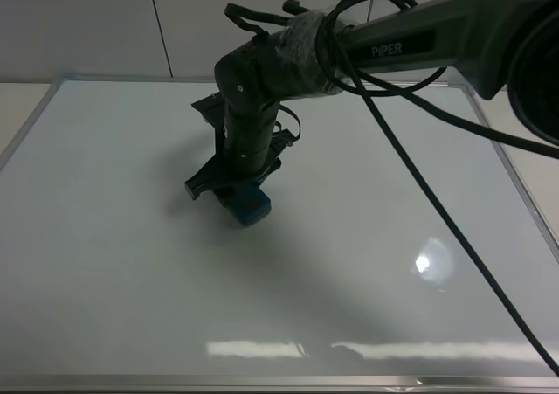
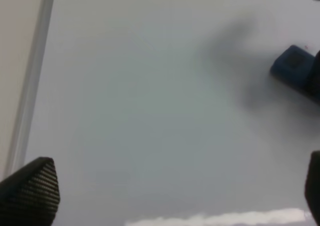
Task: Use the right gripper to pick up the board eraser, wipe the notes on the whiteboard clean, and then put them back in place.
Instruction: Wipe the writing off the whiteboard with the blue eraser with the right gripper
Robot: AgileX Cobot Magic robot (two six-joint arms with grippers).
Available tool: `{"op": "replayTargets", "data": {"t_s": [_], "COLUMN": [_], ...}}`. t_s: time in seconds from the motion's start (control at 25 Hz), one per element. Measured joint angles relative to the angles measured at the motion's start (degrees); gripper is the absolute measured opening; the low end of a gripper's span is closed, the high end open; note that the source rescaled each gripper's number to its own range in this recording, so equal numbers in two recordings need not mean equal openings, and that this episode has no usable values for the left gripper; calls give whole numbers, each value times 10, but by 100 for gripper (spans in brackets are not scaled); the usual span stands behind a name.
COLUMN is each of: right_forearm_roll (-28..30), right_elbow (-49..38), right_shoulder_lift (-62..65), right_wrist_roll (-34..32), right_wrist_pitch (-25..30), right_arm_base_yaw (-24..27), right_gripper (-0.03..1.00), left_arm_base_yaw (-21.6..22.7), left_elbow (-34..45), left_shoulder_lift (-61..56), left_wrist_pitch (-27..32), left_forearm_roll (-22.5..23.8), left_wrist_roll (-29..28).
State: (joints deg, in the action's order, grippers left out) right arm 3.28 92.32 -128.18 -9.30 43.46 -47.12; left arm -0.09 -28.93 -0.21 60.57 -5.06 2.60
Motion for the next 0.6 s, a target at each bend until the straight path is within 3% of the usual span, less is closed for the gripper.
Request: {"op": "replayTargets", "data": {"t_s": [0.32,0.6], "right_forearm_roll": [22,31], "right_elbow": [0,2], "right_shoulder_lift": [0,0], "right_wrist_roll": [-44,-60], "right_wrist_pitch": [-4,1], "right_arm_base_yaw": [60,84], "right_gripper": [2,2], "left_arm_base_yaw": [0,0], "left_elbow": [0,0], "left_shoulder_lift": [0,0], "left_wrist_pitch": [0,0], "left_forearm_roll": [0,0], "left_wrist_roll": [0,0]}}
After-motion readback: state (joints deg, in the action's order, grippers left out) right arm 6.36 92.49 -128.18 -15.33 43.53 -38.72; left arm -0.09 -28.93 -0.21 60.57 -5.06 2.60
